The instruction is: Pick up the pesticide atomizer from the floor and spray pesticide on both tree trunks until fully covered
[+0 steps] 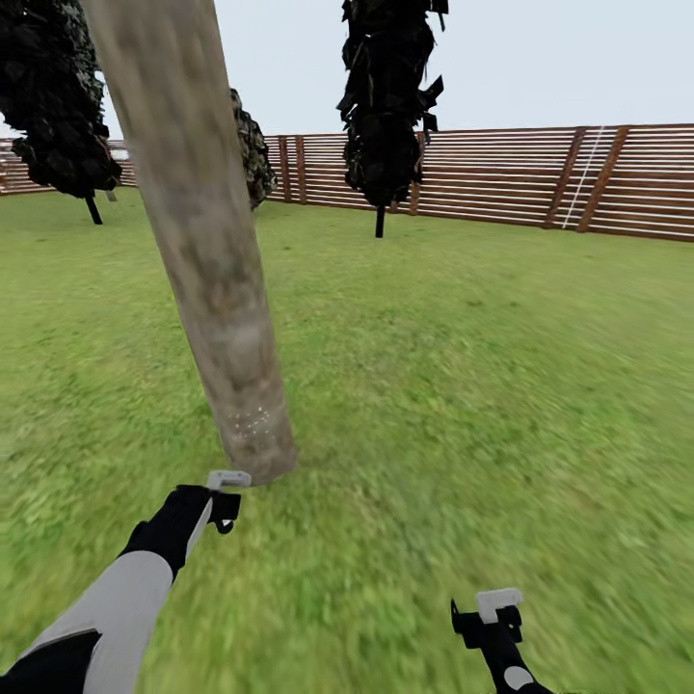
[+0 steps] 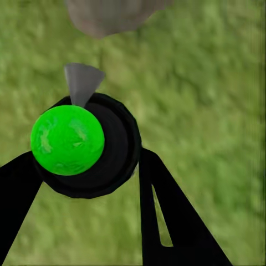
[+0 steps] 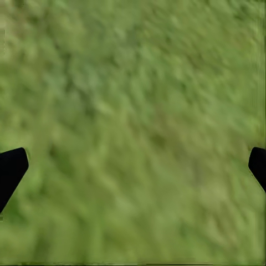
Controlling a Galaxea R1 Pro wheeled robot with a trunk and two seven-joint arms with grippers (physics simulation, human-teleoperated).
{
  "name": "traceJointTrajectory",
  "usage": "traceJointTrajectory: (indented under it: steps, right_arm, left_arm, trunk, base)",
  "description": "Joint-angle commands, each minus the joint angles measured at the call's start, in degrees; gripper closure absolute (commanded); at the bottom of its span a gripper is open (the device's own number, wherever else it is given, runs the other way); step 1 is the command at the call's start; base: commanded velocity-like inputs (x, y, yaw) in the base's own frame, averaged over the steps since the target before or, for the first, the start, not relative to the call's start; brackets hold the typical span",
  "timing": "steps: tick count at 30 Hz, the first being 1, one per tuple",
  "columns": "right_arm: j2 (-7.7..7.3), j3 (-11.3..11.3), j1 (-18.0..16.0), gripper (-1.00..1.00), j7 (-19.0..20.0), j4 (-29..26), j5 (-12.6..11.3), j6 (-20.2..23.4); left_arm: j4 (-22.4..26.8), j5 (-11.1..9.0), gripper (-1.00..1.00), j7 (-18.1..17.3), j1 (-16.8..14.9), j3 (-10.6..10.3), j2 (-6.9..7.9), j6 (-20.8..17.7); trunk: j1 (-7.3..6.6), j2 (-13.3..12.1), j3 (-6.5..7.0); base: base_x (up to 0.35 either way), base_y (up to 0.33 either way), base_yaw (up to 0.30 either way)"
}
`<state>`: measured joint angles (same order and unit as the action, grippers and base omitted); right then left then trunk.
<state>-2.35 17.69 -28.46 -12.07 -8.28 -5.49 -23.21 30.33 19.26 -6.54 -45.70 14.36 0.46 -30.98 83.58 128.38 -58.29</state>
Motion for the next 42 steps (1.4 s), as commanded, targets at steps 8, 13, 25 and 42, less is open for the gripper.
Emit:
traceJointTrajectory:
  steps: [8, 13, 25, 42]
  right_arm:
    - [-0.03, 0.5, -0.01, -1.0, -0.14, -0.02, -0.57, -0.16]
    - [-0.1, 0.5, -0.01, -1.0, -0.14, 0.02, -0.56, -0.16]
    - [-0.07, 0.5, -0.01, -1.0, -0.14, 0.02, -0.56, -0.16]
    - [-0.06, 0.5, -0.01, -1.0, -0.05, 0.02, -0.52, -0.16]
  left_arm:
    - [4.58, 0.85, 1.0, -0.68, -0.34, 0.11, -0.03, -2.05]
    - [8.81, 0.87, 1.0, -0.95, -0.23, 0.07, -0.26, -6.11]
    - [12.7, 0.75, 1.0, -1.18, -0.34, 0.5, 2.13, -8.15]
    - [18.41, 1.22, 1.0, -1.04, -1.44, -0.26, -2.01, -11.75]
  trunk:
    - [-0.04, 0.02, -0.05]
    - [-0.04, 0.02, -0.05]
    - [-0.04, 0.02, -0.05]
    - [-0.04, 0.02, -0.05]
  base:
    - [-0.134, -0.019, 0.134]
    - [-0.003, 0.0, 0.003]
    - [0.0, 0.0, 0.0]
    - [0.048, -0.032, 0.125]
